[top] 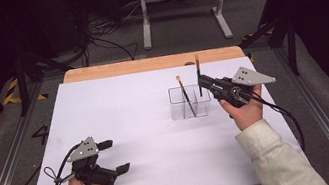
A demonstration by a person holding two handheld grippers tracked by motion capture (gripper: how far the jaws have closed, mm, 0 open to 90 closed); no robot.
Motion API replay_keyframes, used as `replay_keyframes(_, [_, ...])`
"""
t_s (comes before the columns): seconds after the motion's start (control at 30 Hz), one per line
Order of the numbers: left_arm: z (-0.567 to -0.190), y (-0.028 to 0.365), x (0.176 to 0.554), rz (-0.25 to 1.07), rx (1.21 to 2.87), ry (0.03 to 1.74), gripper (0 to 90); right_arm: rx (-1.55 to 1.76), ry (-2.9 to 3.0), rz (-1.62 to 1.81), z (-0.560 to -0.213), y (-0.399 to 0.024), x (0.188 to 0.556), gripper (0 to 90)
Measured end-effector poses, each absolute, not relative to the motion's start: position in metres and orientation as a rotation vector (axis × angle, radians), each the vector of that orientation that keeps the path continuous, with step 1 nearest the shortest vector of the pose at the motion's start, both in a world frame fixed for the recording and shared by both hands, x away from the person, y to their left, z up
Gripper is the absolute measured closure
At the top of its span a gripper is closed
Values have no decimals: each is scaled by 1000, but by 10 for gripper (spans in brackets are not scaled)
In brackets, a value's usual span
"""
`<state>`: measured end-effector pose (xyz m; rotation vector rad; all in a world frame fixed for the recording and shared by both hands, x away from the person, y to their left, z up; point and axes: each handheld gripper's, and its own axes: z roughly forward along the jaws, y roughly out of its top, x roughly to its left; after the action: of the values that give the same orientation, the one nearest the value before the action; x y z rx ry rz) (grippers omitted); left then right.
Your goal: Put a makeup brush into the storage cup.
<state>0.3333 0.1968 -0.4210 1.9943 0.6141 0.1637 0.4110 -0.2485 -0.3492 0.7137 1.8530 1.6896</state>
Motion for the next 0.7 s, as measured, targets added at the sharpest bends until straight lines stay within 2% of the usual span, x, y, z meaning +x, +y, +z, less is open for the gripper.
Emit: replay_keyframes(0.7, [-421,197,333,160,1993,615,2,779,1815,1677,-374,-233,426,835])
